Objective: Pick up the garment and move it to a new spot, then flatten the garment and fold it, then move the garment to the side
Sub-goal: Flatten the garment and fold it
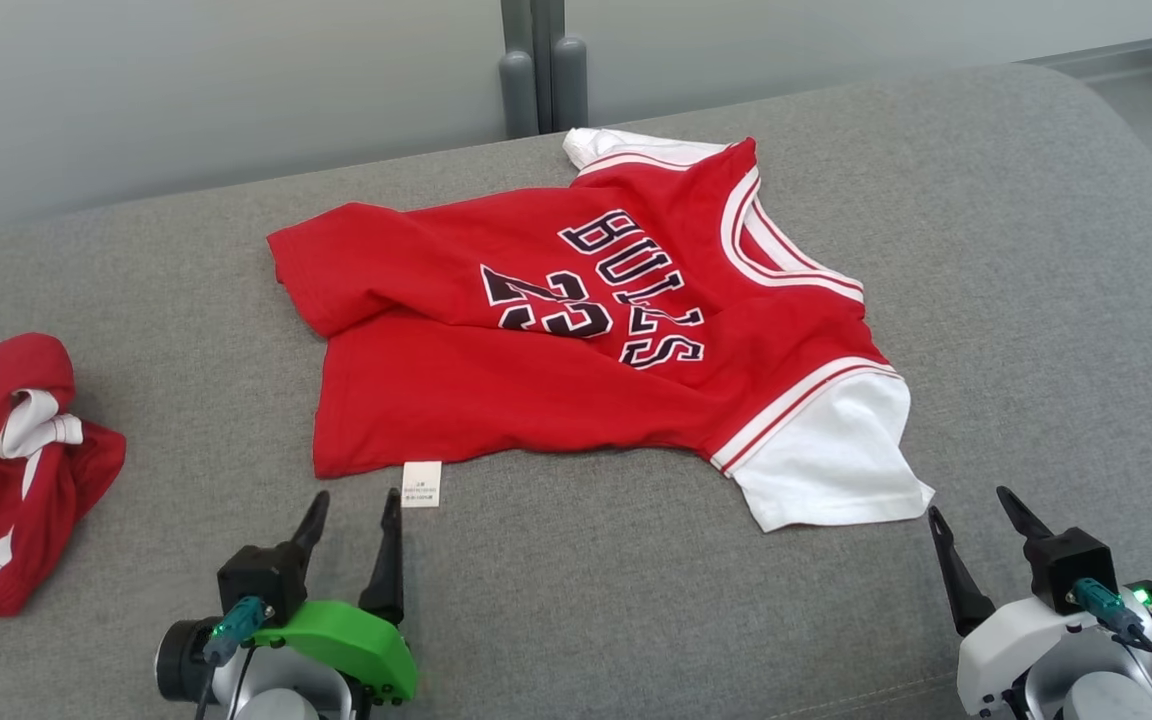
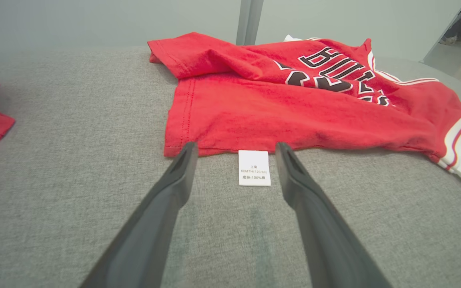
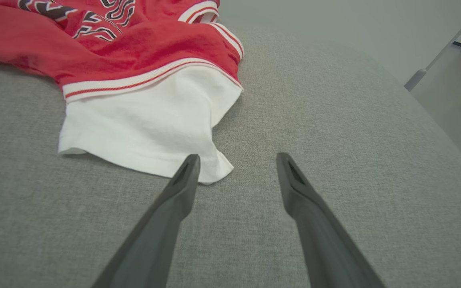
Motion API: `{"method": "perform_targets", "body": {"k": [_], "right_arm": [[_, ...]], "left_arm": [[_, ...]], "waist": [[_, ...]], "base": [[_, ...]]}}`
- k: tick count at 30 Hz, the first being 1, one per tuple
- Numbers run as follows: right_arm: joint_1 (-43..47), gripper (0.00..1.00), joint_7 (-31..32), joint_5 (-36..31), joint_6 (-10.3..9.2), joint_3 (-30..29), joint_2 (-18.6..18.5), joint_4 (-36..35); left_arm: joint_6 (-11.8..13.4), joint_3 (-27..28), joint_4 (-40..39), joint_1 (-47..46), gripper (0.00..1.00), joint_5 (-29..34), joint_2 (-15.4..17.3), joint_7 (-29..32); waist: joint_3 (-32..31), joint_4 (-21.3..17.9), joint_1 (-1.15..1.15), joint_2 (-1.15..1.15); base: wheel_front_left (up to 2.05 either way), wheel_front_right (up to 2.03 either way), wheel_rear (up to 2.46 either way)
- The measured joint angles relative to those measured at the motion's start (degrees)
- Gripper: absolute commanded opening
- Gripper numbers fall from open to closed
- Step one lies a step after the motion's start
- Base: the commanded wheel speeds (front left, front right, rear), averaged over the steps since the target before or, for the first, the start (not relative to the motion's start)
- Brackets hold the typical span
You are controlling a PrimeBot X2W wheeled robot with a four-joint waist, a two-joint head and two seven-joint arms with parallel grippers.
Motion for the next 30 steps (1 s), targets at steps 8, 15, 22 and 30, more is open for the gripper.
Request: {"method": "perform_targets", "body": {"k": [8, 15, 22, 30], "right_arm": [[0.1, 1.0, -0.3, 0.7, 0.0, -0.9, 1.8, -3.4], [-1.6, 1.0, -0.3, 0.9, 0.01, 0.2, 3.4, -5.4], [-2.8, 1.0, -0.3, 1.4, 0.0, 0.4, 3.6, -6.7], [-2.8, 1.0, -0.3, 1.8, 0.0, -1.1, 4.2, -6.7]], "left_arm": [[-0.1, 6.0, 1.2, -1.7, 1.0, 2.4, 0.0, 0.0], [-1.7, 8.2, 4.3, -6.2, 1.0, 4.9, 0.5, 0.0], [-2.5, 10.7, 7.7, -9.9, 1.0, 5.3, 1.1, 0.0], [-3.6, 10.4, 10.0, -10.3, 0.0, 4.4, 0.5, 0.0]], "waist": [[2.0, -0.5, 0.0, 0.0], [4.9, -1.4, 0.0, 0.0], [7.9, -2.4, 0.0, 0.0], [9.1, -2.6, 0.0, 0.0]], "base": [[0.0, 0.0, 0.0], [0.0, 0.0, 0.0], [0.0, 0.0, 0.0], [0.0, 0.0, 0.0]]}}
